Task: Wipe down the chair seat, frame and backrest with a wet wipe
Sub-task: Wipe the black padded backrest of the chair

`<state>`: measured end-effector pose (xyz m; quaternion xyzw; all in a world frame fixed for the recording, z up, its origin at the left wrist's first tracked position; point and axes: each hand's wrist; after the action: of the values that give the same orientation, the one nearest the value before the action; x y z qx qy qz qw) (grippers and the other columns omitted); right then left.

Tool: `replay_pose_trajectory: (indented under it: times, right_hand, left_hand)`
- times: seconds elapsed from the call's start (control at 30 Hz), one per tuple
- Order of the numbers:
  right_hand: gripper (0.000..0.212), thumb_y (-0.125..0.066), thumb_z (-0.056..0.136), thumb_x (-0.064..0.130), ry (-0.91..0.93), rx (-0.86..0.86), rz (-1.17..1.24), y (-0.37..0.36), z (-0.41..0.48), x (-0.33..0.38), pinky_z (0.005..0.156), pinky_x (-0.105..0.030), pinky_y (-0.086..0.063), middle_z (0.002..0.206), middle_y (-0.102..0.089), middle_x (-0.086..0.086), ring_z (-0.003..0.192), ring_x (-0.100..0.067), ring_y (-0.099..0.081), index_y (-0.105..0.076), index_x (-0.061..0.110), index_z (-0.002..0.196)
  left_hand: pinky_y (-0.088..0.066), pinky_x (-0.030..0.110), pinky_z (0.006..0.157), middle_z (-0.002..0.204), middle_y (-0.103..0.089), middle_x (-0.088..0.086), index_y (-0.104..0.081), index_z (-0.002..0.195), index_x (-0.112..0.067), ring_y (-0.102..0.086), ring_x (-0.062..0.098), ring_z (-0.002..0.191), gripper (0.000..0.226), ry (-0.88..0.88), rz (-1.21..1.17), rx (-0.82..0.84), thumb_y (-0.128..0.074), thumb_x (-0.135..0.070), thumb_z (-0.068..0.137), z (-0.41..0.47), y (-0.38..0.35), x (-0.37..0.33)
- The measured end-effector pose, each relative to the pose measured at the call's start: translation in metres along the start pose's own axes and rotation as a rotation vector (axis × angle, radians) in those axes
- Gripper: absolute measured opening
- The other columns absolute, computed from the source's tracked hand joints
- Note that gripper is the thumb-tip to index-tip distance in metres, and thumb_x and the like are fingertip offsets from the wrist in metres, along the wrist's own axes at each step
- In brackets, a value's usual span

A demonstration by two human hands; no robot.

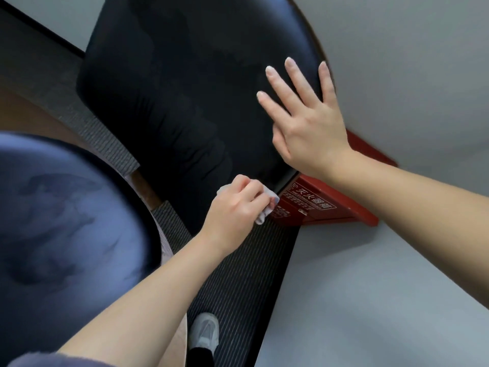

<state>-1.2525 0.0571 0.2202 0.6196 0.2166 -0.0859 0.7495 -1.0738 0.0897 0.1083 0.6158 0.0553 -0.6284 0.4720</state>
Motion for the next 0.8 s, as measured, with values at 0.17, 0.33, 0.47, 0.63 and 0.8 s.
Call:
replay_pose_trajectory:
  times: [0.17,0.33,0.47,0.63,0.8]
  right_hand:
    - [0.055,-0.031,0.099,0.042,0.174,0.171,-0.109,-0.004,-0.035,0.027,0.11,-0.07,0.0,0.16,-0.016,-0.012,0.146,-0.043,-0.005,-0.033,0.016,0.148]
    - [0.056,-0.031,0.099,0.043,0.174,0.194,-0.147,-0.004,-0.036,0.036,0.107,-0.072,0.003,0.16,-0.014,-0.015,0.145,-0.045,-0.001,-0.031,0.016,0.149]
    - [0.057,-0.032,0.099,0.043,0.209,0.213,-0.144,-0.007,-0.041,0.049,0.105,-0.072,0.008,0.159,-0.014,-0.016,0.145,-0.044,-0.001,-0.031,0.015,0.149]
    - [0.06,-0.029,0.098,0.046,0.279,0.239,-0.18,-0.017,-0.047,0.068,0.104,-0.072,0.012,0.159,-0.014,-0.017,0.146,-0.043,-0.001,-0.028,0.015,0.15]
    - [0.059,-0.027,0.098,0.047,0.284,0.204,-0.184,-0.022,-0.048,0.067,0.103,-0.073,0.008,0.158,-0.016,-0.017,0.145,-0.044,-0.003,-0.03,0.016,0.149]
  left_hand:
    - [-0.051,0.022,0.068,0.066,-0.066,0.004,-0.066,0.056,-0.019,-0.062,0.036,0.076,0.038,0.257,-0.928,0.082,-0.067,0.011,0.079,-0.04,-0.02,0.048]
    - [-0.046,0.041,0.074,0.088,-0.061,0.011,-0.068,0.082,-0.007,-0.05,0.033,0.087,0.017,0.225,0.131,0.293,-0.053,-0.004,0.09,-0.078,-0.01,0.073]
    - [-0.04,0.026,0.062,0.081,-0.058,0.002,-0.061,0.074,-0.012,-0.05,0.021,0.08,0.017,-0.082,0.404,0.074,-0.056,-0.005,0.089,-0.082,-0.002,0.054]
    - [-0.046,0.039,0.071,0.092,-0.061,0.006,-0.068,0.088,-0.012,-0.049,0.023,0.087,0.017,0.124,0.286,0.326,-0.053,-0.004,0.088,-0.101,-0.022,0.064]
    - [-0.034,0.025,0.052,0.075,-0.053,-0.004,-0.061,0.067,-0.02,-0.045,0.015,0.077,0.022,0.366,0.353,0.211,-0.077,-0.005,0.065,-0.145,-0.026,0.094]
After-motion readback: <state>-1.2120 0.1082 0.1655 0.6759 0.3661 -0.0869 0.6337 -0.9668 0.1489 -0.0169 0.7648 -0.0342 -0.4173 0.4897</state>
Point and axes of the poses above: each hand's wrist, its own z-axis towards the middle knuckle, its own y-axis out of the back of the hand, x = y × z
